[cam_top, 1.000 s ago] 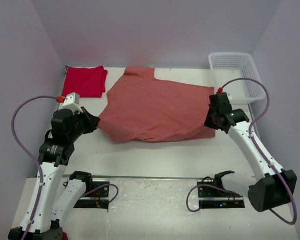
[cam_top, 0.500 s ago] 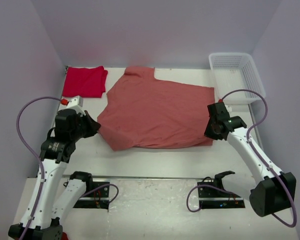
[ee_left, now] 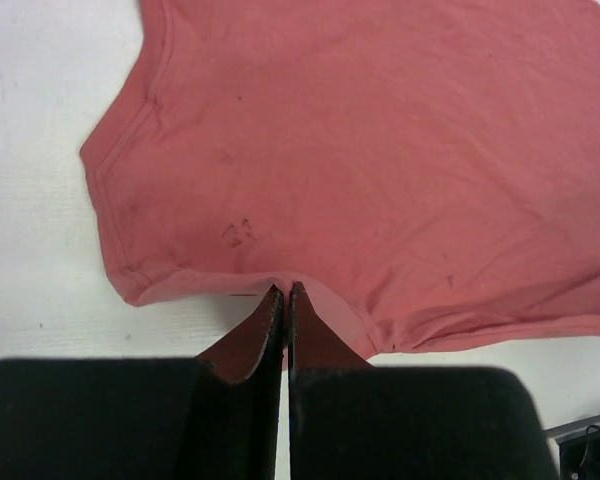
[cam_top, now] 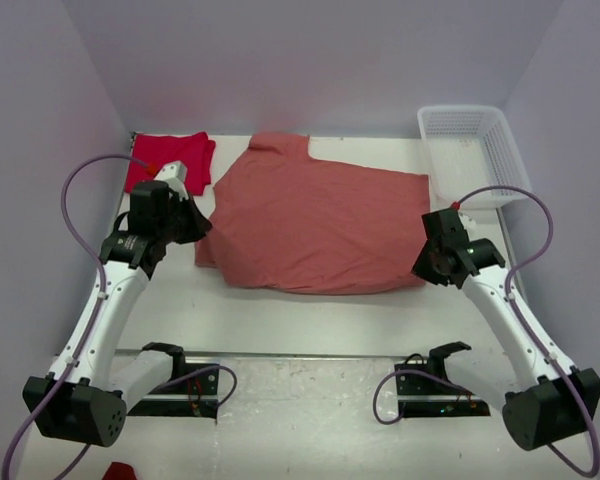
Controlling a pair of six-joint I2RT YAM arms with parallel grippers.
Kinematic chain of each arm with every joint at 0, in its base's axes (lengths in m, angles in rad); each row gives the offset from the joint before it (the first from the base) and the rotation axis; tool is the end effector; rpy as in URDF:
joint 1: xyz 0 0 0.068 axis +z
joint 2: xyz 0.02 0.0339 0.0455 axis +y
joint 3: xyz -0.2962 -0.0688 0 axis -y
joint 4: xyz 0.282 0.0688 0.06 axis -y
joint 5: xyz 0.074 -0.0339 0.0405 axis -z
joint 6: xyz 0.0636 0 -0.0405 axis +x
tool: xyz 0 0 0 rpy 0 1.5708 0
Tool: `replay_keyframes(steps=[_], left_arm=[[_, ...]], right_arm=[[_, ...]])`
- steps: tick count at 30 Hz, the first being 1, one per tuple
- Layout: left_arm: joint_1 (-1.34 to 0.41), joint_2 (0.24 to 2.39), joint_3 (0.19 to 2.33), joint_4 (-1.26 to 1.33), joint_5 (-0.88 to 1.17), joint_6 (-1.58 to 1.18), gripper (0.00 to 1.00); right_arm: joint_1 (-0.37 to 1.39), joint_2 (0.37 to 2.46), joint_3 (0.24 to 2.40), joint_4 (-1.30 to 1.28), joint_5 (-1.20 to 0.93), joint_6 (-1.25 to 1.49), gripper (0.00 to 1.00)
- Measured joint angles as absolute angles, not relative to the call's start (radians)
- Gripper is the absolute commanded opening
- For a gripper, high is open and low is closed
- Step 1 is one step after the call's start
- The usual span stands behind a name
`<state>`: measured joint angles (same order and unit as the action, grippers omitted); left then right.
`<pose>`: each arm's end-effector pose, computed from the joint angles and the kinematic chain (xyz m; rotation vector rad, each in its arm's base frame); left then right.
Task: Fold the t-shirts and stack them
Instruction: Grap the side of the flattened tshirt closest away from the robot with both arms
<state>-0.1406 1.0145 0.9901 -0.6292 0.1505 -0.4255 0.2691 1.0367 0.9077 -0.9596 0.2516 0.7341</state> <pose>0.2518 -0.0453 0.3349 -0.2372 2.2457 -0.4745 0.2158 0.0431 0.2715 0.6781 2.5126 0.0191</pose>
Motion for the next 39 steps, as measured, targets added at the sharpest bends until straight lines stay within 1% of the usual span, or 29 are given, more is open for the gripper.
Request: replay_keyframes(steps=[6,11,21,28,32,39], left_arm=[[-0.141,1.035,1.002,-0.583,0.171,-0.426,0.0],[-0.141,1.036,1.002,-0.57,0.205,-0.424,0.0],[-0.141,1.099,1.044,-0.562,0.209,-0.401,0.0],[-0.141,1.109,1.085,-0.563,0.139,-0.395,0.0],[-0.141,1.111,1.085,-0.564,0.115,-0.382,0.0],[-0.141,1.147,1.085,-0.562,0.105,-0.379,0.0]], right_arm=[[0.305,0.815,0.886,-1.049,0.189,0.825,0.0],[0.308,0.727,0.872,-1.124,0.174,0.872,0.0],[0.308,0.778,0.834,-1.174,0.165,0.909,0.0],[0.3,0.913,0.874,-1.188,0.206,0.915,0.0],[0.272,0.974,0.886,-1.18,0.243,0.91,0.0],[0.185,1.004,0.887,-1.151,0.274,0.876,0.0]])
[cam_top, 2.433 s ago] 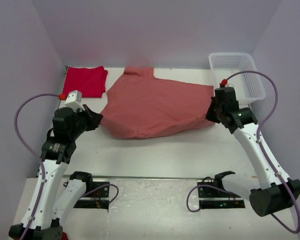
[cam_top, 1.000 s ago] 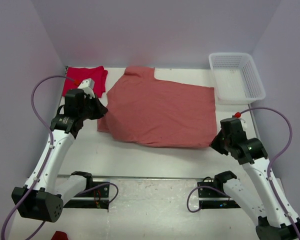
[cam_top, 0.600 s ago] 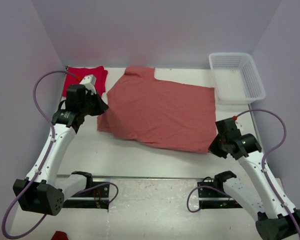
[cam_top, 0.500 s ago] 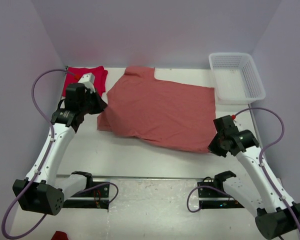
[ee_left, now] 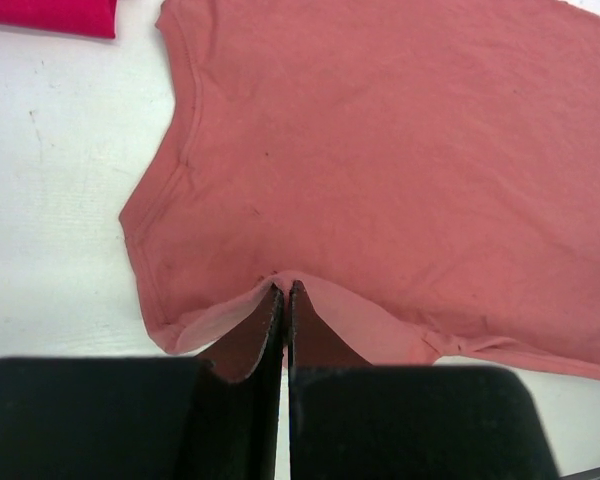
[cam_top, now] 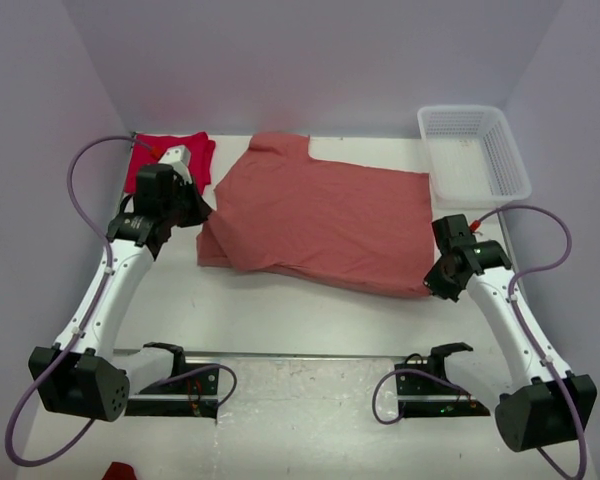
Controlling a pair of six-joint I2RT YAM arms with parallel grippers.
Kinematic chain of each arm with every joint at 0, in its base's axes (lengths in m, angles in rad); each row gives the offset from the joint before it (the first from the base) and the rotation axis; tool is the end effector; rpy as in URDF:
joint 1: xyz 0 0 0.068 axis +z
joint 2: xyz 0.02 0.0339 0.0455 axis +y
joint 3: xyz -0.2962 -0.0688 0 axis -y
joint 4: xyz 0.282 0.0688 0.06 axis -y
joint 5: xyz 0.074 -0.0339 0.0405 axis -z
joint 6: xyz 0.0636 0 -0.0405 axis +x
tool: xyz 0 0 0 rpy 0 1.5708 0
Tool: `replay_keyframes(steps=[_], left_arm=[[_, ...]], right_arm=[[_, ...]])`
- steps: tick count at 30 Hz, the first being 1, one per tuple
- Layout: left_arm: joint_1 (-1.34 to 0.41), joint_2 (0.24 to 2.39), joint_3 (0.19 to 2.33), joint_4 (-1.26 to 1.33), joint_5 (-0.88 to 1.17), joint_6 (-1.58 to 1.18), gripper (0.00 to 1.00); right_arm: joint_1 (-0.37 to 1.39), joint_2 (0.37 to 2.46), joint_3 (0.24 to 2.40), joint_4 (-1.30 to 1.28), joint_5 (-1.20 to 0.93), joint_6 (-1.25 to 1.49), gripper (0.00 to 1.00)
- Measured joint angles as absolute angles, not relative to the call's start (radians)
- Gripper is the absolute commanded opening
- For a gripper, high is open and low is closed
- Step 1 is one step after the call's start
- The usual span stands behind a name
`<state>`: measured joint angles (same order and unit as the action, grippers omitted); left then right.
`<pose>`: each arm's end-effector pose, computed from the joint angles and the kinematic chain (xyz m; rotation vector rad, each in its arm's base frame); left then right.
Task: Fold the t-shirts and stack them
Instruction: Grap the side of the flattened tshirt closest away from the robot with both arms, then fold the flattened tshirt in 1/3 of the way
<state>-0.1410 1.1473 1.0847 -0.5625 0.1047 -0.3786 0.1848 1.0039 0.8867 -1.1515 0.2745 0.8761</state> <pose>0.2909 -0.0480 0.3455 -0.2041 2.2121 -0.4043 0.1882 0.0176 0.2609 0.9832 2.5602 -0.1155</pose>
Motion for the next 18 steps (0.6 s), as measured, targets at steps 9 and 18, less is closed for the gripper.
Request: replay_keyframes(steps=[9,18], left_arm=[[-0.141,1.182,1.085,-0.56,0.104,-0.377,0.0],[-0.141,1.25,1.103,-0.532,0.105,-0.373,0.0]], right_arm=[[0.086,1.024,0.888,-1.111,0.276,0.824,0.0],[0.075,1.097,0.919,-1.079,0.276,0.785,0.0]])
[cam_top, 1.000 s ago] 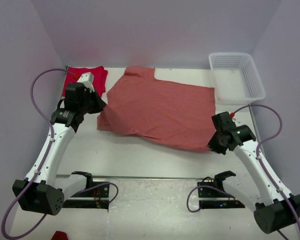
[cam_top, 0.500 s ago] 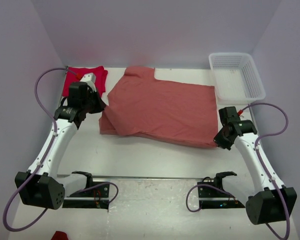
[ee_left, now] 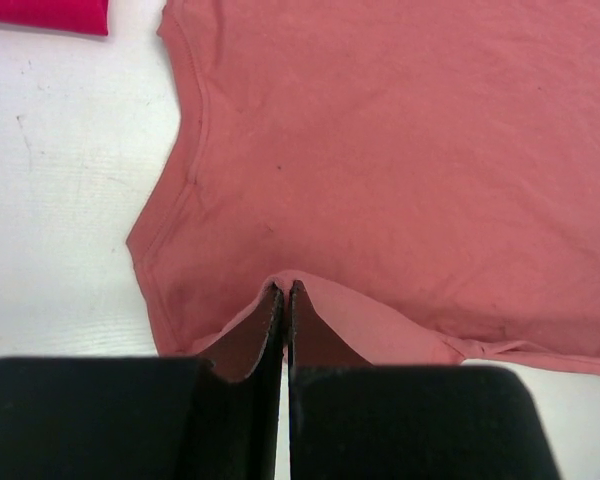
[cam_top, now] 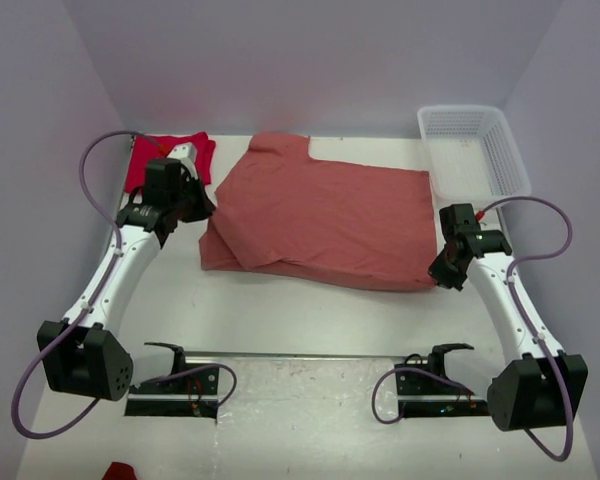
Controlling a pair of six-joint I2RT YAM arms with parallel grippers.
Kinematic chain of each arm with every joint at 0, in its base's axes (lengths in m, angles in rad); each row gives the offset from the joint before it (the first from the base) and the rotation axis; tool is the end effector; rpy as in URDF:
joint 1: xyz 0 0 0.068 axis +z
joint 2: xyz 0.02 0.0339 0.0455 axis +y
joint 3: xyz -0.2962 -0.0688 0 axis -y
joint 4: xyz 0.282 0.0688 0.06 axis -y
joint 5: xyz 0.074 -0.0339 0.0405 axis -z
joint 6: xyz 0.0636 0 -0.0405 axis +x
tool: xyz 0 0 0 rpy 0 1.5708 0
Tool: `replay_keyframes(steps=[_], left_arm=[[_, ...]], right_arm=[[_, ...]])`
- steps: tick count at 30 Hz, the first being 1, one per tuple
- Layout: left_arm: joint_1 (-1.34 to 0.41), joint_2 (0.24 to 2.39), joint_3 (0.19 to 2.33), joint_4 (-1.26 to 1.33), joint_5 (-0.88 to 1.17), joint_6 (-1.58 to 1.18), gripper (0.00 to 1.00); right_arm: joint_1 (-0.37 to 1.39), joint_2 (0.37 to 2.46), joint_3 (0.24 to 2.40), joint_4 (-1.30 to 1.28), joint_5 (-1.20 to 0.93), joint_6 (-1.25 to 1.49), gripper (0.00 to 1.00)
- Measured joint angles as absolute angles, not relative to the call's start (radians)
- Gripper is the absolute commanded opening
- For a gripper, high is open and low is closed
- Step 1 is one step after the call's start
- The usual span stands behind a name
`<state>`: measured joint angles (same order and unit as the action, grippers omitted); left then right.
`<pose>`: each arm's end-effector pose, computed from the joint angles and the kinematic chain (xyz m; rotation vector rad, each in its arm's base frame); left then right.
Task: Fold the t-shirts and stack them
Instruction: Fold the flattened tshirt in 1/3 of the way
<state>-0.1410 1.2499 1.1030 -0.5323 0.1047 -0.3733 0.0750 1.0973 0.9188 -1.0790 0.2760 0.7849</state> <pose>0.3170 -0.0517 0.3264 -0.2070 2.2660 -0.3917 0.2155 -0.0012 0.2575 1.0083 2.5475 -0.1655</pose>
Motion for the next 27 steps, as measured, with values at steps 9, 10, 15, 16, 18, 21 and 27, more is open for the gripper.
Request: replay_keyframes(steps=[9,10,15,16,18,21,27], left_arm=[[-0.141,1.344,1.16,-0.494,0.123,-0.373,0.0],[-0.141,1.354,1.169,-0.487,0.125,-0.373,0.0],[-0.141,1.406,1.213,-0.467,0.138,-0.374,0.0],[-0.141,1.417,1.223,-0.463,0.141,-0.374,0.0],[-0.141,1.436,1.237,-0.453,0.145,-0.374,0.0],[-0.141,1.46,1.251,-0.447,0.146,-0.374,0.0],[-0.141,1.504,1.273,-0.431,0.147,-0.374,0.0]], right_arm=[[0.056,1.19,0.953,-1.048,0.278,0.767,0.0],[0.052,1.201,0.96,-1.045,0.278,0.765,0.0],[0.031,1.253,0.984,-1.018,0.279,0.757,0.0],[0.026,1.26,0.986,-1.014,0.279,0.756,0.0],[0.017,1.277,0.989,-1.005,0.279,0.75,0.0],[0.011,1.304,0.997,-0.996,0.279,0.742,0.0],[0.01,1.369,1.025,-0.967,0.279,0.729,0.0]])
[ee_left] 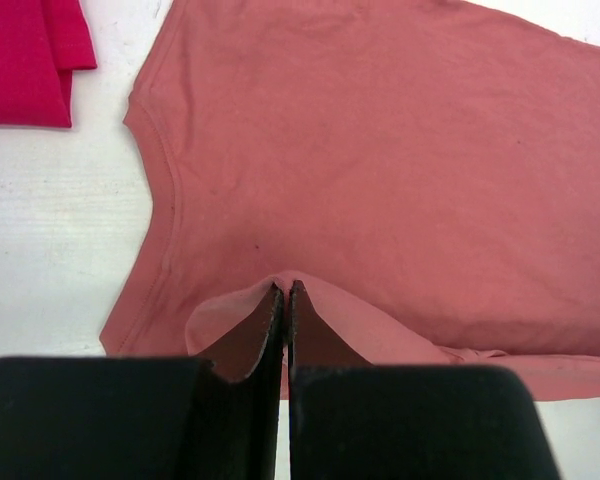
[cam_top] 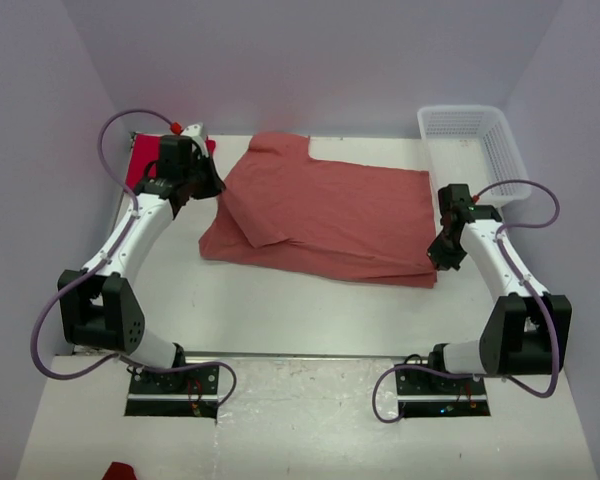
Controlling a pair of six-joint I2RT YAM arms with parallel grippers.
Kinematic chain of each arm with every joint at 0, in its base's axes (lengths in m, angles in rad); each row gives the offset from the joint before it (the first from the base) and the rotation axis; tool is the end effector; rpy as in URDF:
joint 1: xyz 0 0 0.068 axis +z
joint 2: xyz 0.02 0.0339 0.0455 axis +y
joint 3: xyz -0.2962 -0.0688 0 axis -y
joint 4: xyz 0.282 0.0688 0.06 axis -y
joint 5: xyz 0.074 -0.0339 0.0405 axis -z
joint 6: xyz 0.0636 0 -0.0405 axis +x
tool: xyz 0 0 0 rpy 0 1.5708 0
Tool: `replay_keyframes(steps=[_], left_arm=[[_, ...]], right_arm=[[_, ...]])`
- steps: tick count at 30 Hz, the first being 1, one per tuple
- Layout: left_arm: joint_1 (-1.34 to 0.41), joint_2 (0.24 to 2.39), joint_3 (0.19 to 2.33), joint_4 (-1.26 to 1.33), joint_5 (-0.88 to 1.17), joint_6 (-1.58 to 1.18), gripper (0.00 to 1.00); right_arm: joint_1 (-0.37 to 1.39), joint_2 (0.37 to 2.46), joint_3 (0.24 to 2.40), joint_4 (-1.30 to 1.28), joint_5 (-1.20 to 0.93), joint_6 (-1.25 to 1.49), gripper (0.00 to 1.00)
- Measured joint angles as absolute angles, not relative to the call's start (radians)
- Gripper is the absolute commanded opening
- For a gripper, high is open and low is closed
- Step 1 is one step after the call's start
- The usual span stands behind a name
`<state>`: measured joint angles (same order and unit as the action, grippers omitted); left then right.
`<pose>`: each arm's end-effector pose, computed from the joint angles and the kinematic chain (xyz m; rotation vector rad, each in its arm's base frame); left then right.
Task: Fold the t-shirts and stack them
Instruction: Fold the flattened tshirt in 1/3 of the way
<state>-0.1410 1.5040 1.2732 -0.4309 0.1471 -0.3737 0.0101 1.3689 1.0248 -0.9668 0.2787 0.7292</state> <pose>0.3913 -0.0650 0.3188 -0.1815 2.2539 -0.4421 0.2812 -0.0147 0.2344 1.0299 2.5945 -0.2332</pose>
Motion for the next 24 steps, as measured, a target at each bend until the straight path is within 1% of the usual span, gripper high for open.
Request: replay_keyframes(steps=[24], left_arm=[[-0.141,1.67,1.358,-0.404,0.146,-0.374,0.0]], right_arm=[[0.01,1.62,1.185,-0.912,0.268,0.712,0.0]])
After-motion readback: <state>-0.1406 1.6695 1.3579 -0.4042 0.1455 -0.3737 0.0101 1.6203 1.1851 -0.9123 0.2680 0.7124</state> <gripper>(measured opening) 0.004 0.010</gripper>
